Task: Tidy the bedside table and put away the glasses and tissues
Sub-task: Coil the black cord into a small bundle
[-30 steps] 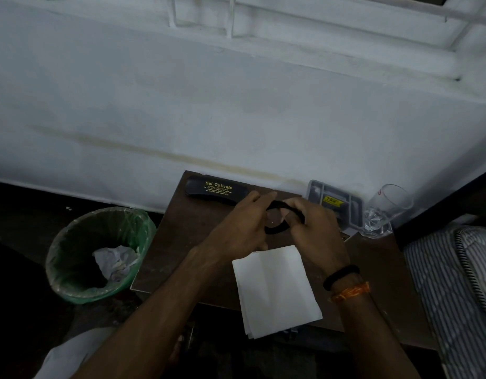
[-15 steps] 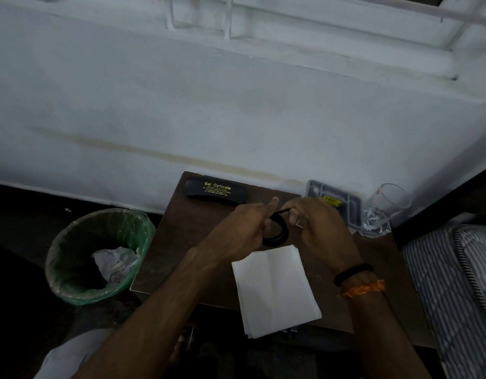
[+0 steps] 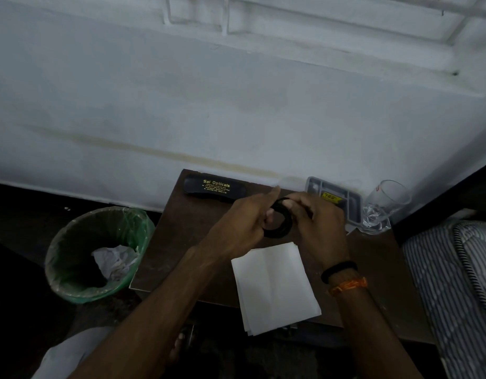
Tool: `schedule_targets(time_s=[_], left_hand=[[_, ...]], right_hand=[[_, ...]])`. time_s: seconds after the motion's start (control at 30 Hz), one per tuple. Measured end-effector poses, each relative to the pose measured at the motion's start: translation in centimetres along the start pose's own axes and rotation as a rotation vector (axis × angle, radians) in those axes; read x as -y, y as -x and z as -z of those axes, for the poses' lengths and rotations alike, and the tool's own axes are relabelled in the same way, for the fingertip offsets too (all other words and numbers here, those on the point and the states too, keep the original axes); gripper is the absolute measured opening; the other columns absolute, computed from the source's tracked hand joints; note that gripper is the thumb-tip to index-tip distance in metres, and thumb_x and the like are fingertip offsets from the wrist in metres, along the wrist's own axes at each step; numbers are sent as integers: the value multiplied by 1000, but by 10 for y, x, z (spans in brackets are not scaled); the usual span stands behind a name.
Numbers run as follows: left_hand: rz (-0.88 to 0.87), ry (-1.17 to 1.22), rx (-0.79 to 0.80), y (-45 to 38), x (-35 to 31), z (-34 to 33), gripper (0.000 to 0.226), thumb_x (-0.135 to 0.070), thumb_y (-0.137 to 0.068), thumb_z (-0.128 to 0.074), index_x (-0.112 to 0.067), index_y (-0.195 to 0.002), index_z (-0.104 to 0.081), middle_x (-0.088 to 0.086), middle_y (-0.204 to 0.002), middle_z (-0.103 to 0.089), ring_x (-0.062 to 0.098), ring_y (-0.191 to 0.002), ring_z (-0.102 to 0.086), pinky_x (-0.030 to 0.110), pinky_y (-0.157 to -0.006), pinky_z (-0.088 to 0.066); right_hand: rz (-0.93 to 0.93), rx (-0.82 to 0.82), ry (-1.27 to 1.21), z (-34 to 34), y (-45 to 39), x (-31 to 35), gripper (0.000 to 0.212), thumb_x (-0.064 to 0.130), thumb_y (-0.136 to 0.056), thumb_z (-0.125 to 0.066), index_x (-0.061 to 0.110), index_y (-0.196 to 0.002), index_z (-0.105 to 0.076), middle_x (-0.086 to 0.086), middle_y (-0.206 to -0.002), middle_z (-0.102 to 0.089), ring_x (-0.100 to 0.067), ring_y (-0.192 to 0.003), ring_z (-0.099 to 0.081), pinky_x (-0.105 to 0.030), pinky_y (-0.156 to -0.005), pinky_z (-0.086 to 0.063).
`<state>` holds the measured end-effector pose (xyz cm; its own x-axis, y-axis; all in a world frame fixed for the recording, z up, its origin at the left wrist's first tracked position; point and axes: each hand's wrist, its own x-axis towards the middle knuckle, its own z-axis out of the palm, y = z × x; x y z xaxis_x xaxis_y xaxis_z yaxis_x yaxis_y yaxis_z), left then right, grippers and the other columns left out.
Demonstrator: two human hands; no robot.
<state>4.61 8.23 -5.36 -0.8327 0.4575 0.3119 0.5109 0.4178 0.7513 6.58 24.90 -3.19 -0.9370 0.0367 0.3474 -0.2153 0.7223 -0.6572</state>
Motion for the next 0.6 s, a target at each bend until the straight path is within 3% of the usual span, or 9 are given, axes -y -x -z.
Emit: schedule_targets(time_s=[0.07,0.13,0.27,0.33,0.4,0.5,0.6], left_hand=[[2,-55,9,0,-1,0,62,1,-94,-49,-14,-151,-31,-6,-90,-51,4,-80,-49,10,-78,-40],[-3,-92,18,0,-3,-1,67,3,-92,-49,-13,-153,-27,-6,-94,-49,3,-83,-47,6,-79,-36],[-3,-121,14,0,-4,-1,71,4,-91,-49,-15,-154,-23,-5,-103,-48,0,-89,-45,6,-81,-37],[-14,-124,4,1,-5,-1,71,5,-90,-49,-14,-154,-24,-3,-104,-48,-1,-88,-41,4,-81,-37],[-16,-144,8,0,-6,0,70,4,-90,-50,-13,-153,-25,4,-109,-52,5,-91,-44,12,-84,-44],[-5,-152,-3,0,-7,-2,70,3,-89,-51,-13,-153,-27,8,-110,-54,9,-90,-45,12,-78,-40],[11,-95,-10,0,-8,-3,70,6,-87,-53,-13,-151,-31,4,-103,-52,12,-92,-50,14,-82,-45]], right_hand=[[-37,-29,-83,-2,0,2,13,16,-92,-61,22,-86,-72,14,-83,-71,0,-81,-65,-9,-70,-47],[-64,-49,-151,-2,-1,4,13,16,-91,-62,24,-85,-71,15,-81,-71,0,-80,-65,-11,-70,-49],[-162,-38,-306,-3,-2,5,12,16,-92,-62,22,-85,-70,7,-84,-73,-14,-83,-69,-42,-77,-58],[-199,-33,-368,-3,-3,5,11,15,-93,-61,16,-86,-70,-1,-86,-74,-21,-84,-70,-49,-80,-57],[-253,-24,-437,-4,-2,5,11,13,-94,-60,11,-89,-70,-8,-86,-74,-26,-84,-71,-52,-80,-58],[-376,23,-609,-5,0,4,12,10,-96,-57,5,-94,-68,-15,-86,-75,-32,-82,-73,-49,-75,-60],[-493,48,-790,-4,2,6,10,8,-93,-59,3,-99,-65,-16,-84,-75,-27,-69,-72,-31,-55,-58]])
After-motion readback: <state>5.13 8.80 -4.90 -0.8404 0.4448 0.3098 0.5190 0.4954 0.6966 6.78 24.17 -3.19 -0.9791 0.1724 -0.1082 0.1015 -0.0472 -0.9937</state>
